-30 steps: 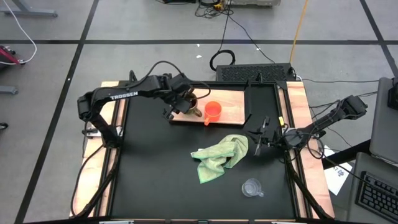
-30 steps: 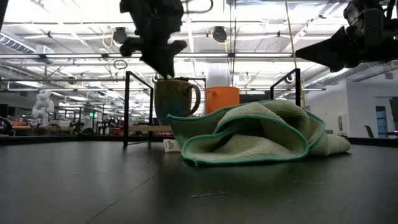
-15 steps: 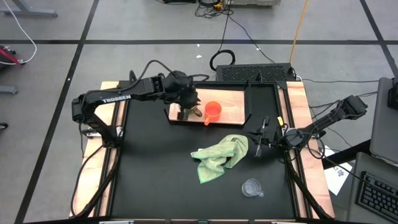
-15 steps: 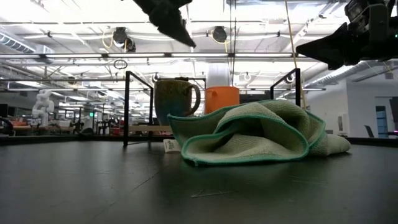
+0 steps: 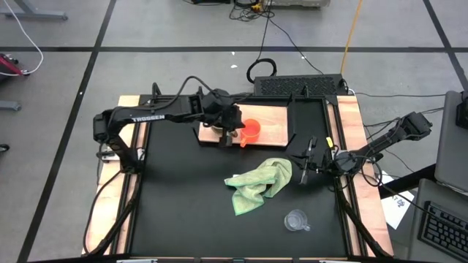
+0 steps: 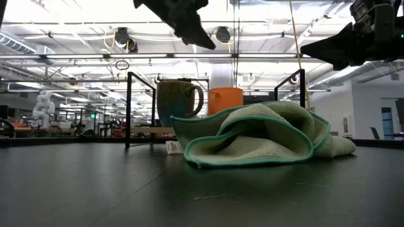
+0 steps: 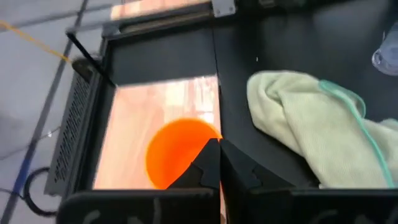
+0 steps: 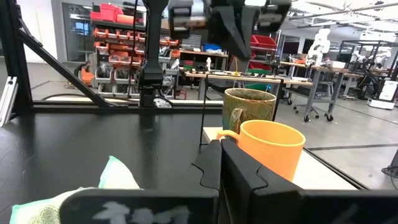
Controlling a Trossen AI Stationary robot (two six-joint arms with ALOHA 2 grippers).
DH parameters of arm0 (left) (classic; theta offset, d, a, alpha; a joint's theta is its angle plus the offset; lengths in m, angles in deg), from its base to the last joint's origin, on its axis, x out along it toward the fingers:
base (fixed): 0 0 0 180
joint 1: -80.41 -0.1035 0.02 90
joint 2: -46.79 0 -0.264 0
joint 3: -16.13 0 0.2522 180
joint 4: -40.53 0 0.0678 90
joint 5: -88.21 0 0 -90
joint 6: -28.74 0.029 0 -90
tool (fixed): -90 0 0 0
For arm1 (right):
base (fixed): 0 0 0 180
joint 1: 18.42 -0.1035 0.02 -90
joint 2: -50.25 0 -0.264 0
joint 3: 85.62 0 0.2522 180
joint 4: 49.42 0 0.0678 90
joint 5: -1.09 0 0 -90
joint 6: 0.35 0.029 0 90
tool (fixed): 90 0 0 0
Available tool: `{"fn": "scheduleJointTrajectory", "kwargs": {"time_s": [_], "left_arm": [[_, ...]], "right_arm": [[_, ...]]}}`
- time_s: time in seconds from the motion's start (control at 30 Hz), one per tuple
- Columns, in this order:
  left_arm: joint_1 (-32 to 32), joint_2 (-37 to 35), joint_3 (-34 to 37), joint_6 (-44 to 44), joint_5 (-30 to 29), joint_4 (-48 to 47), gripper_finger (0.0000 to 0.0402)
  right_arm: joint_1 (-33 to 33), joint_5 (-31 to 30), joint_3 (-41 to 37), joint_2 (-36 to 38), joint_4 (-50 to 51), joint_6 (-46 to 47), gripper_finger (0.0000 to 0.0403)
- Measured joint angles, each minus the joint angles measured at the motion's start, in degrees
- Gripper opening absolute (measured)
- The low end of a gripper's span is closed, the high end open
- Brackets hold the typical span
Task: Stack small to large cups/mugs on shelf
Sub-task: Adjust the green mug
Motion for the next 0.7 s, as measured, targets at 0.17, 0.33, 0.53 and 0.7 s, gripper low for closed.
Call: {"fn": "scheduleJointTrajectory", "kwargs": {"time_s": [0.17, 0.33, 0.53, 0.7], "left_arm": [[-0.01, 1.44, 0.02, -0.93, -0.09, -0.34, 0.0001], [-0.16, 2.32, 0.02, -2.58, -0.47, -2.79, 0.0001], [-0.29, 4.59, 0.04, -3.16, -2.32, -3.92, 0.0], [-0.53, 5.19, -0.07, -3.22, -3.21, -4.98, 0.0]], "right_arm": [[0.0, 0.0, 0.0, 0.02, -0.1, 0.0, 0.0], [0.0, 0.0, -0.02, 0.0, 0.01, -0.07, 0.0], [0.0, 0.01, -0.05, 0.0, 0.0, -0.2, 0.0], [0.0, 0.03, -0.05, 0.0, -0.08, -0.07, 0.0]]}}
